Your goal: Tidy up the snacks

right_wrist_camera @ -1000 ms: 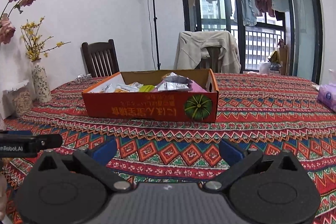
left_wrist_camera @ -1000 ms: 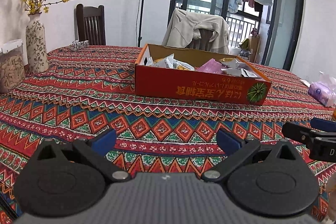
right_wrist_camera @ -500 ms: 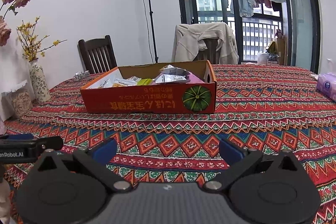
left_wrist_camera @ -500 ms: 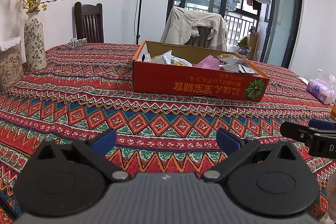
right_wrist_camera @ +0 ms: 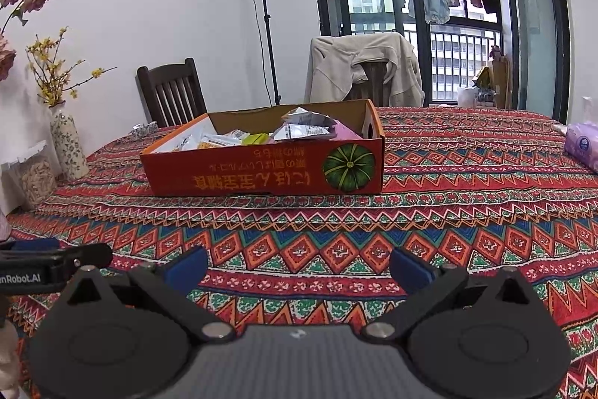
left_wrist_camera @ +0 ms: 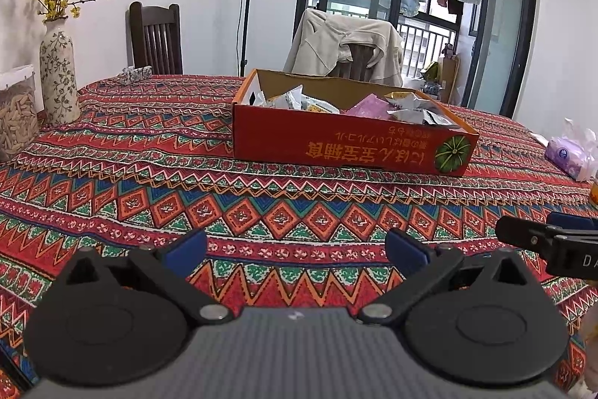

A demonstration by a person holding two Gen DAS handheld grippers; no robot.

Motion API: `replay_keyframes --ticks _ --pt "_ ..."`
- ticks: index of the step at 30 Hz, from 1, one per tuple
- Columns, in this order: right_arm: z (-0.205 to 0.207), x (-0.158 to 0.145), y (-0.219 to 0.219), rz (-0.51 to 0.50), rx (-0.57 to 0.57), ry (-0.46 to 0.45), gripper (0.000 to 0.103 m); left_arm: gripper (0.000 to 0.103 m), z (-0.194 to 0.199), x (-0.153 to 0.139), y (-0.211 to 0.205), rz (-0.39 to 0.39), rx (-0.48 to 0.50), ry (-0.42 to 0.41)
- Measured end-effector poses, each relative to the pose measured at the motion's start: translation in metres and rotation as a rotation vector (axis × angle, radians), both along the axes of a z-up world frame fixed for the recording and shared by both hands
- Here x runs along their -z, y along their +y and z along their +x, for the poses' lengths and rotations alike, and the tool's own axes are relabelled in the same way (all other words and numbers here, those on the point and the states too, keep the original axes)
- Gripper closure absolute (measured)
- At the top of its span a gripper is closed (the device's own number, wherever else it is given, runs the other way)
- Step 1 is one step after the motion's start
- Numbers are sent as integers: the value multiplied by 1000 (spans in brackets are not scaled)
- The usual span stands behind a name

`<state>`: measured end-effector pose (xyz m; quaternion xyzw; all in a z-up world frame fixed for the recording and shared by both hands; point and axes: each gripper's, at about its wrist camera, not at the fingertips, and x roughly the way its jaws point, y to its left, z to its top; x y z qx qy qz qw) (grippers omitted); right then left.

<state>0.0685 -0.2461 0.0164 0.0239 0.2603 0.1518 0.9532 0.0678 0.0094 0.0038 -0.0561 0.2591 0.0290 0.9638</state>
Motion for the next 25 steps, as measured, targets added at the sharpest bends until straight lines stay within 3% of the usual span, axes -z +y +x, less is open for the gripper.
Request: replay_keyframes --ticks 25 --pt "-1 4 0 -3 1 9 0 0 -4 0 2 -10 2 -25"
